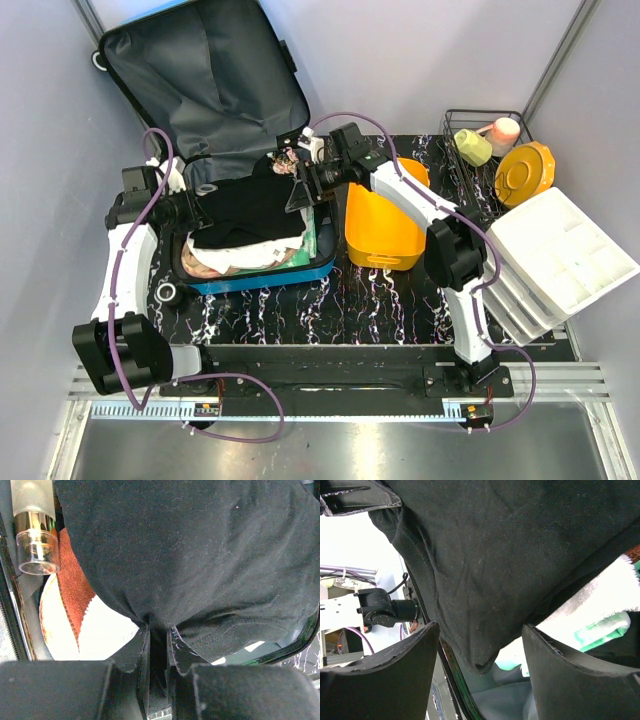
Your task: Open, take out, and arrange the luggage
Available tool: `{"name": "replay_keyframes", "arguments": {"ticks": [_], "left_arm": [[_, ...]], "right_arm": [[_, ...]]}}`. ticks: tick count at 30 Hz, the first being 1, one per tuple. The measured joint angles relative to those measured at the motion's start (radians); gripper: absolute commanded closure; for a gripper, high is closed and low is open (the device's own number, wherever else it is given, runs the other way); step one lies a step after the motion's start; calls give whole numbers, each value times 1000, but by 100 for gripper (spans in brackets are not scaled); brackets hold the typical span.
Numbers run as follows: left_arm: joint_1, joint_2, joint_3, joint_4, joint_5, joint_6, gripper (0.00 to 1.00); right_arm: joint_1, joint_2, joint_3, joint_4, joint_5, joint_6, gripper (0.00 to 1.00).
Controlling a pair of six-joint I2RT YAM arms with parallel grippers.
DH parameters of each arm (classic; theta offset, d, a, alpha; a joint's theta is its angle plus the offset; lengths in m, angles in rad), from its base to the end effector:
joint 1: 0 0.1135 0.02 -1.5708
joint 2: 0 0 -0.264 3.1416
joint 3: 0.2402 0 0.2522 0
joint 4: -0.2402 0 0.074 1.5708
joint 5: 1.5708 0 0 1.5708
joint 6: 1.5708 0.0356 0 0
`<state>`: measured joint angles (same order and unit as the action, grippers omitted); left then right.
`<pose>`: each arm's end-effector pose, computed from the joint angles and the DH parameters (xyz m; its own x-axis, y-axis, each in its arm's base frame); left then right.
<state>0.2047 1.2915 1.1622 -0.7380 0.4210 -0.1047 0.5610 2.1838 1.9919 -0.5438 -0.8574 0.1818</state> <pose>0.2641 0.0400 0.3140 -0.7502 -0.2532 -0.6108 -0.0051 0.9260 -0.3775 0.4056 0.2866 0.2763 -0.7076 -0.3049 -0.6374 -0.7065 0.3162 0.6331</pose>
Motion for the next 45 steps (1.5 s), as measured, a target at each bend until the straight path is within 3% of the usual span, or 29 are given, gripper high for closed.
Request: {"name": "replay_keyframes", "arguments": {"ticks": [3,5,6,9,10,12,17,23,26,29,31,45], "left_arm": [[0,0,-6,3,1,-1,100],[0,0,-9,6,2,-1,100],[0,0,-10,7,2,-1,100],[0,0,-11,8,2,-5,100],[-1,0,-11,8,2,-5,100],[-5,0,-11,8,2,-5,100],[-26,-2,-11,13,-3,-5,100],[-63,-17,-11,21,-8,-4,100],[-69,-20,-11,25,-10,-5,100],[-77,-21,-11,26,-11,-4,100],[-87,-24,-11,26,-10,0,100],[-272,-85,83,31,22,53,100]], "right_arm": [[7,10,0,3,3,15,9],[9,21,0,3,12,26,8],[9,26,0,3,22,30,9],[10,44,1,5,40,37,28],[11,48,1,5,43,37,40],[11,55,2,12,43,45,46],[13,57,3,35,27,53,37],[18,47,2,44,24,39,39],[23,42,3,50,22,35,57],[26,42,3,45,25,28,91],[26,42,12,35,26,18,100],[-27,-90,23,-64,127,-59,100]]}}
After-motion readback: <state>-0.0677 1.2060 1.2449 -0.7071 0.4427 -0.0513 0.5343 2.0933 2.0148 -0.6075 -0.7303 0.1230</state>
